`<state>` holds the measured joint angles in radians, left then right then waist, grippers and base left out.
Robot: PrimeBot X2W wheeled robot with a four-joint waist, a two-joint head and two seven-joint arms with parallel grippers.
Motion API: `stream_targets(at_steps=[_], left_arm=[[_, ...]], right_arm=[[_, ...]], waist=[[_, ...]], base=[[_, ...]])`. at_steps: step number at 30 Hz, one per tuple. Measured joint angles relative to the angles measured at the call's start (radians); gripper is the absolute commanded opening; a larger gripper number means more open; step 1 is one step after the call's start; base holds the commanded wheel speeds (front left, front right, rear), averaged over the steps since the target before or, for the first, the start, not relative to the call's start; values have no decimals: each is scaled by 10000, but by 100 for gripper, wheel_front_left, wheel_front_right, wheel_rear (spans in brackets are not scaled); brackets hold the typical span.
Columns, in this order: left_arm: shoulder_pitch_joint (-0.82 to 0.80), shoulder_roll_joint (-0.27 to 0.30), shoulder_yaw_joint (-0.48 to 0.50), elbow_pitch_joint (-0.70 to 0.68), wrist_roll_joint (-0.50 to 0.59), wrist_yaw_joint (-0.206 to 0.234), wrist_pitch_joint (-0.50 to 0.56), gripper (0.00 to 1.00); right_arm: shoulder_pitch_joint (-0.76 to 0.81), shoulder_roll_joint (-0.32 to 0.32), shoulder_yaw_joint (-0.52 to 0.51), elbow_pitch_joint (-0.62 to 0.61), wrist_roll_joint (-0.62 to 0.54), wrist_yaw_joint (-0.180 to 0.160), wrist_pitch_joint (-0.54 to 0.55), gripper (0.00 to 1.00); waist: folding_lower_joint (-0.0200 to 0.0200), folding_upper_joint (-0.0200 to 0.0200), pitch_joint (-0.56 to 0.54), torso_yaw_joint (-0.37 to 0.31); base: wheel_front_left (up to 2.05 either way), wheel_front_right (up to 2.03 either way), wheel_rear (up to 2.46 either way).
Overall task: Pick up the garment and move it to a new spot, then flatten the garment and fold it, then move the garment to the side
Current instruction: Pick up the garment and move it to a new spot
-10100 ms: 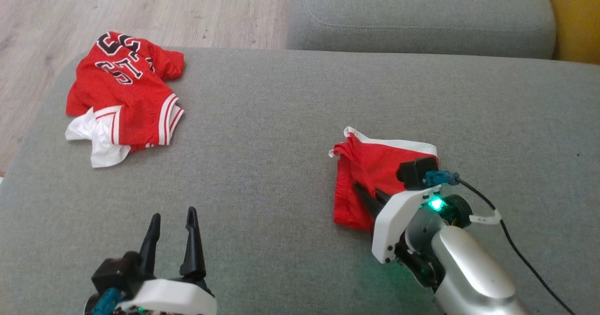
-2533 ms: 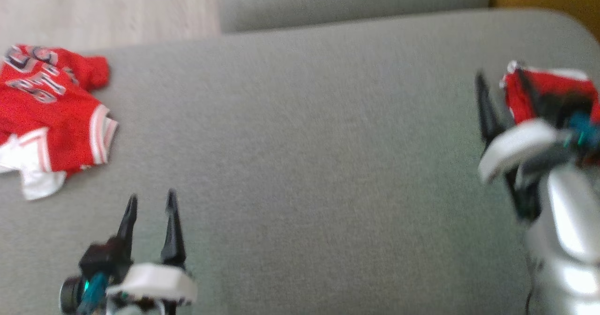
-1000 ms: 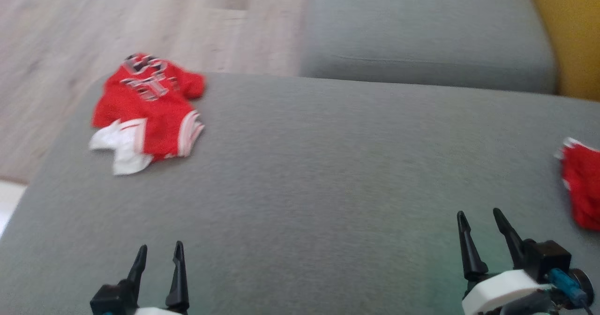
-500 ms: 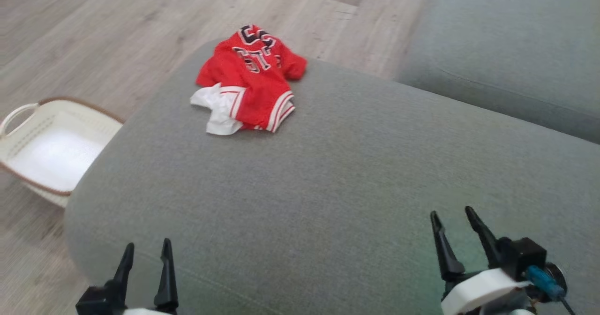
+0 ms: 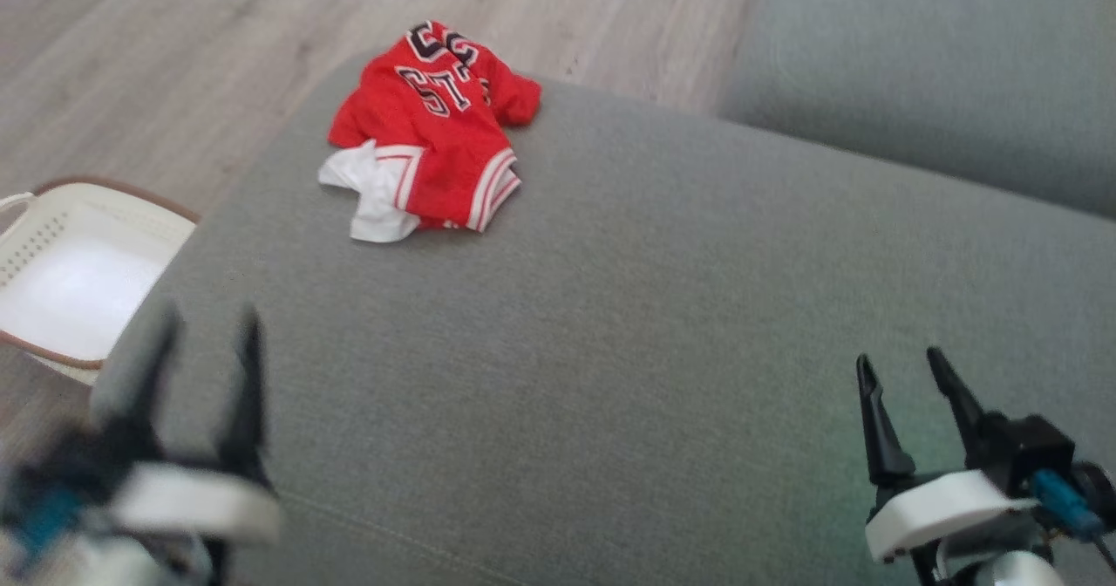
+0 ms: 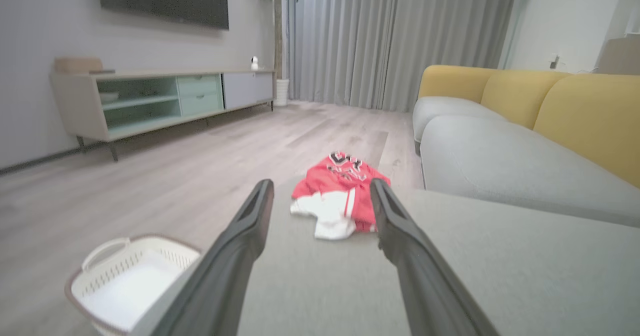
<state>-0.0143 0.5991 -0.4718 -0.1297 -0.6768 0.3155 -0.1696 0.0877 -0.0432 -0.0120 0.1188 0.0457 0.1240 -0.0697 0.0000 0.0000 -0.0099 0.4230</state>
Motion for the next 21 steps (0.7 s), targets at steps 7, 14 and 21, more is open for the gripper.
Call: stream_targets(at_steps=[7, 14, 21], left_arm=[[-3319, 1365, 840, -90, 19, -631, 1536, 100], [-5563, 1375, 819, 1841, -178, -1475, 2456, 100], [-6970, 861, 437, 4614, -426, -2102, 3210, 100]], right_arm=[[-735, -4, -127, -953, -725, 0, 562, 100], [-1502, -12, 395, -1486, -1045, 0, 941, 100], [-1759, -25, 731, -2454, -1202, 0, 1335, 100]], waist=[[2, 0, 941, -485], [2, 0, 1797, -1190], [3, 0, 2994, -1964]], base=[[0, 0, 0], [0, 0, 0], [0, 0, 0]])
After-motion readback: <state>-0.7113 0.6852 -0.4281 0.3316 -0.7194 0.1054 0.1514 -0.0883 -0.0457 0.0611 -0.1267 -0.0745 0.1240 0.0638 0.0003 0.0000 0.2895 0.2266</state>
